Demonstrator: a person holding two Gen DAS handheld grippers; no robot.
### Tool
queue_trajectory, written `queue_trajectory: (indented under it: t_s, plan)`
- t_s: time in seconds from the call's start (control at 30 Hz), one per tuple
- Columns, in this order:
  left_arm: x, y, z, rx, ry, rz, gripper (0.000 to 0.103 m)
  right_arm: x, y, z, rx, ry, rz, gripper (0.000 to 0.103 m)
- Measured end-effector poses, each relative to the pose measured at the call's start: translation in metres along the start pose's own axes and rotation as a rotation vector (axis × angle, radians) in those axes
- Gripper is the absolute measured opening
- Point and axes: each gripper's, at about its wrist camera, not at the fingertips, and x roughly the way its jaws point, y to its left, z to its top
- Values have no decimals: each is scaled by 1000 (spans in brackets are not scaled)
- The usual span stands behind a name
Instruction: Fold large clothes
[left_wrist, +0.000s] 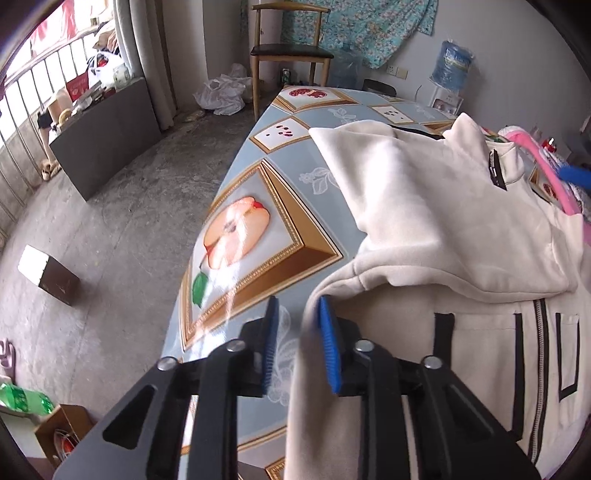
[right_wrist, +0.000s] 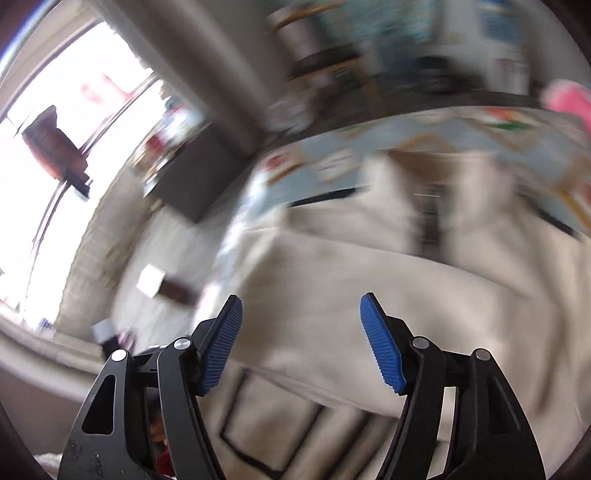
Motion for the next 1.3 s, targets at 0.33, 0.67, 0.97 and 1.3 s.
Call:
queue_trajectory:
  t_s: [0.33, 0.67, 0.97, 1.3]
  plan:
    - [-4, 4, -9, -54, -17, -60, 6, 202, 99, 99, -247, 300, -120, 65]
    - [-5, 10, -14, -93, -39, -101, 5, 248, 112, 80, -402, 430, -302, 24]
    - [-6, 9, -17, -107, -47, -84, 4, 231, 107, 95, -279, 308, -146, 4]
    - [-9, 17, -22, -141, -57, -130, 4, 200, 92, 78, -224, 172, -116, 39]
